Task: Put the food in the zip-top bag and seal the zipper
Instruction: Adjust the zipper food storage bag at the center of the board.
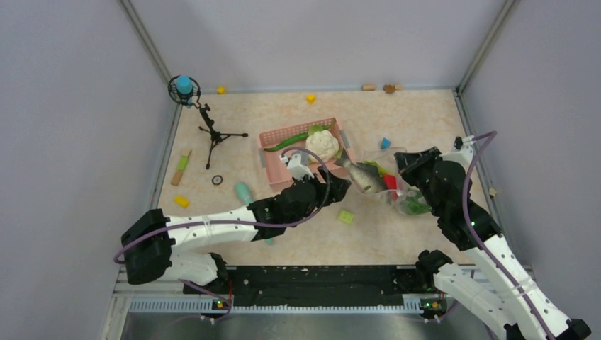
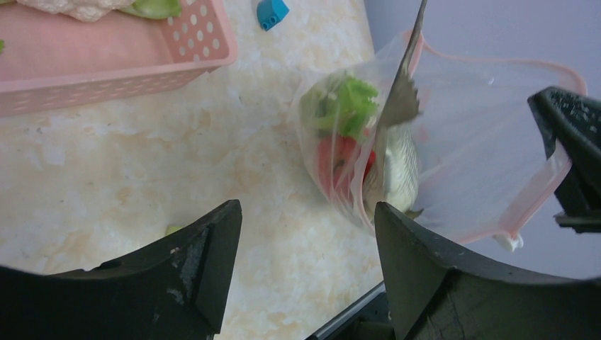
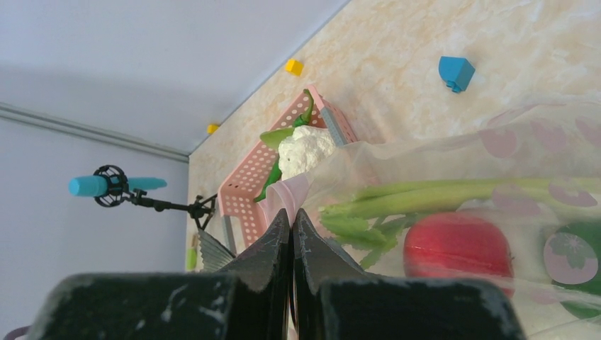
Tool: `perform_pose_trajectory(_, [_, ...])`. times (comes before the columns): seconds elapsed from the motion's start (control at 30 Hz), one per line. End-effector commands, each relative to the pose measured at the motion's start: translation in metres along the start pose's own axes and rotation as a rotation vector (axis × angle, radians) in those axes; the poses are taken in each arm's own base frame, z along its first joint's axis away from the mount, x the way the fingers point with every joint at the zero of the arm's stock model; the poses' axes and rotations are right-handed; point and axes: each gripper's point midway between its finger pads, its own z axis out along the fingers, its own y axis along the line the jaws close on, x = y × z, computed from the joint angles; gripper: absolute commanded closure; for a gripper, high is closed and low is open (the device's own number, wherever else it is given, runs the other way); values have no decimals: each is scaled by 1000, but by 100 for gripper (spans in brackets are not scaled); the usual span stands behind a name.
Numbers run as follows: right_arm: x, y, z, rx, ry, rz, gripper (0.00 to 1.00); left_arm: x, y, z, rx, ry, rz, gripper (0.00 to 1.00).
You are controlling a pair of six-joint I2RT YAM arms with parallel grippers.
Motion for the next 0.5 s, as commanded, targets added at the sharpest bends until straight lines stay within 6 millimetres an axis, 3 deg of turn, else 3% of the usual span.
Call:
perform_pose_trajectory(0.0, [-23,32,-6,-104,-53,28,100,-14,-31,9,106,-30,-81,27])
perform_pose_trajectory(0.3, [-15,34,-2,-118,-25,43,100,11,-43,29,151,73,-61,35])
perform_pose_trajectory(0.47, [-9,36,-1,-128,-1,50,100,14,-46,34,157,76,-44,55])
